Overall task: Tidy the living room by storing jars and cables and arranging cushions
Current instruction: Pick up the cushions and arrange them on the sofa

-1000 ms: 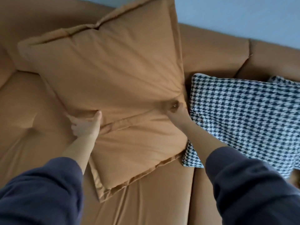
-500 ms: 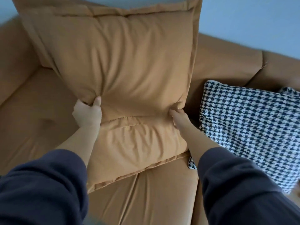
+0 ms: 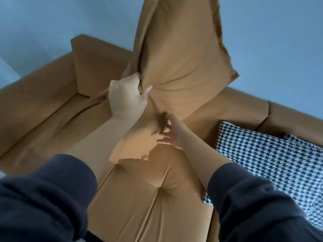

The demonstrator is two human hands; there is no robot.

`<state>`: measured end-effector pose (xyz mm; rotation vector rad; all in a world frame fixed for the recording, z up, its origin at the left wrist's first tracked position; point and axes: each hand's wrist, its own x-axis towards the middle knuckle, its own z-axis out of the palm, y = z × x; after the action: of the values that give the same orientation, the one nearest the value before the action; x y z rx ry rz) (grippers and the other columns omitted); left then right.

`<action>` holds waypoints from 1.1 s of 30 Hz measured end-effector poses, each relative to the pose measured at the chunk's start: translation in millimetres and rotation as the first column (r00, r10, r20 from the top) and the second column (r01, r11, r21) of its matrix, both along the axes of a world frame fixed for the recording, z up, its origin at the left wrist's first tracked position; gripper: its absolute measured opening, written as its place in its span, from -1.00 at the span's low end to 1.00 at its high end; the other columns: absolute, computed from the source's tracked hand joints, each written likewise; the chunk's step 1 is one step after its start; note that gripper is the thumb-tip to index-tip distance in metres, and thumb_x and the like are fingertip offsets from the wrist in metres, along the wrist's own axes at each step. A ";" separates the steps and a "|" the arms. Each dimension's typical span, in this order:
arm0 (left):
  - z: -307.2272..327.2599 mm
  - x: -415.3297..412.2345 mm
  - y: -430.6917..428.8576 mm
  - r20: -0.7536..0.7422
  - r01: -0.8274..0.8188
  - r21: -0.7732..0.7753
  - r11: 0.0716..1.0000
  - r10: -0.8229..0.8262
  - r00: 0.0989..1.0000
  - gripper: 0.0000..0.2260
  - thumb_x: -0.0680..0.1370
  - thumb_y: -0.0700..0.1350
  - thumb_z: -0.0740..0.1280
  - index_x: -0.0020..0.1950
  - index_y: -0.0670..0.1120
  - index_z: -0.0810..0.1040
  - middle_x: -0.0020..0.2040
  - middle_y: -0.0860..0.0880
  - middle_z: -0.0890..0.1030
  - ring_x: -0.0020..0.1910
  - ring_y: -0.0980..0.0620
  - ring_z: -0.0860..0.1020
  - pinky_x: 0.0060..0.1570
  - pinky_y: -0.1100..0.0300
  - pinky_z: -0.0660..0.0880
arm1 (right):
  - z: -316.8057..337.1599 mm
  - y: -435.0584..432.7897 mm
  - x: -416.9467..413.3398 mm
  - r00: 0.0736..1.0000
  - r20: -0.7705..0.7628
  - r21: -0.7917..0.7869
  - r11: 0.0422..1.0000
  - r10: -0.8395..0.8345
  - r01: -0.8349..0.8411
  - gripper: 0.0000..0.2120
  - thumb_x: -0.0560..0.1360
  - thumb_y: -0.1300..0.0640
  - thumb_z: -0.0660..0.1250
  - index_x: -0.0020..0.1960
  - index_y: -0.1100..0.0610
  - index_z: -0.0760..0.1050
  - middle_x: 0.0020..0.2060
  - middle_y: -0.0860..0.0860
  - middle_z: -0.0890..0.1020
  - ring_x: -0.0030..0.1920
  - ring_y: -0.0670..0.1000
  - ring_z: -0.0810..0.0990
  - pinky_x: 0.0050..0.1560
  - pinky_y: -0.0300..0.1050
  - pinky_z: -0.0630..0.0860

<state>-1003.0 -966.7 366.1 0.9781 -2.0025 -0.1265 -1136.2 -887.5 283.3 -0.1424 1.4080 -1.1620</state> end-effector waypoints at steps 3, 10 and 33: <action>12.7 -6.0 23.4 0.130 0.141 -0.282 0.949 -0.108 0.986 -0.69 0.29 -0.29 0.45 -0.34 -0.06 0.31 -0.46 -0.03 0.38 -0.42 -0.12 0.40 -0.25 0.08 0.26 | 8.8 3.0 4.9 0.984 0.165 -0.129 0.988 -0.061 0.082 -0.65 0.60 0.01 0.19 0.37 -0.12 0.26 0.37 -0.02 0.36 0.28 0.21 0.46 0.10 0.27 0.52; -137.4 75.0 54.9 0.699 0.445 0.080 0.892 -0.369 0.613 -0.75 0.18 -0.31 0.48 -0.31 -0.02 0.54 -0.38 0.05 0.54 -0.32 -0.05 0.54 -0.13 0.05 0.29 | -35.0 124.9 2.3 0.823 0.008 -0.377 0.760 -0.568 0.529 -0.60 0.68 0.07 -0.02 0.51 -0.02 0.23 0.40 -0.09 0.43 0.33 -0.06 0.47 0.14 -0.19 0.49; -324.7 94.7 -107.5 0.432 -0.379 0.783 0.493 0.008 0.902 -0.28 0.51 0.17 0.33 0.55 -0.07 0.12 0.53 -0.12 0.23 0.49 -0.17 0.22 0.36 -0.25 0.26 | -233.8 97.1 -66.4 0.669 -0.719 0.547 0.748 0.189 0.377 -0.11 0.45 -0.21 0.34 0.56 0.02 -0.10 0.45 0.23 0.22 0.39 0.32 0.29 0.36 0.27 0.27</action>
<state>-908.3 -1074.2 41.4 2.0009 -2.1344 -0.9649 -1202.6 -790.4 49.5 -0.0193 2.5434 -0.5939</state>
